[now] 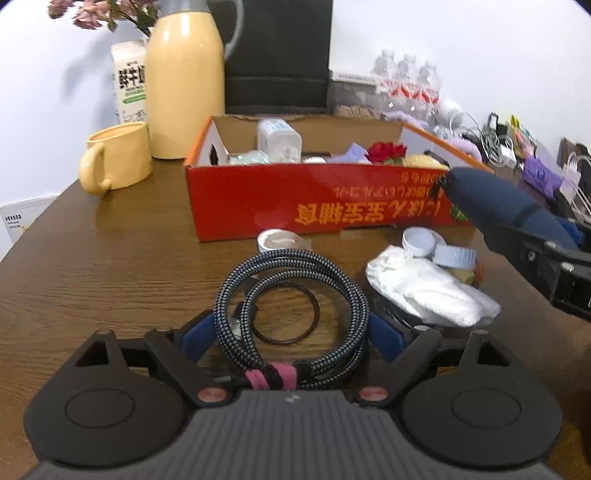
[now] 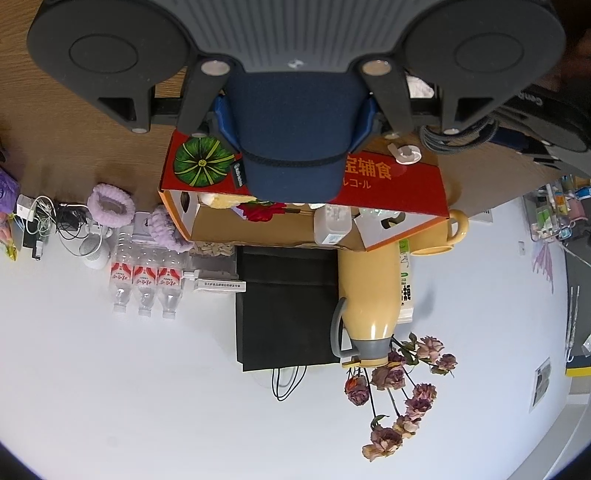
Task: Organize objects
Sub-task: 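Grasp the navy pouch with the right gripper while the left grasps the braided cable, then drop the navy pouch into the box with the right gripper while the left drops the cable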
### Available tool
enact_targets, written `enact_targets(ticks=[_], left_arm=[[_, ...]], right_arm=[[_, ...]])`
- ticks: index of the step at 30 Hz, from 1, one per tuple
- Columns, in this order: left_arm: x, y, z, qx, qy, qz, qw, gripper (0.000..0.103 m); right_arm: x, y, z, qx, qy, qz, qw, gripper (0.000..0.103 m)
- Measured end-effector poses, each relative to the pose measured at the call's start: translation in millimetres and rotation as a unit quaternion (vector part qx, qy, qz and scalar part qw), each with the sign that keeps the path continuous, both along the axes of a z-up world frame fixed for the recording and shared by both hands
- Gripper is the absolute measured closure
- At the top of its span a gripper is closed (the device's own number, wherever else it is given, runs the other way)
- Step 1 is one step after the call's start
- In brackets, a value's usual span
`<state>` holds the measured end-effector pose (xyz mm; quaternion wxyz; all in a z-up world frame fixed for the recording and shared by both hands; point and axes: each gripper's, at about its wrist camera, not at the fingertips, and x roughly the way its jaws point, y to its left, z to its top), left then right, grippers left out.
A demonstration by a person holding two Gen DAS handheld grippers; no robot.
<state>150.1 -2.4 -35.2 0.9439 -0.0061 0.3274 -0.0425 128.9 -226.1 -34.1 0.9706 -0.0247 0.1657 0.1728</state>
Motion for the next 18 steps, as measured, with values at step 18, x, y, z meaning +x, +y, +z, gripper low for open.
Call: enact_targets(ticks=[18], left_arm=[[27,-5,79,-0.021,-0.093,0.011,0.9954,0.015]], right_arm=[[19,5,36,0.011,-0.053,0.007,0.999,0.042]])
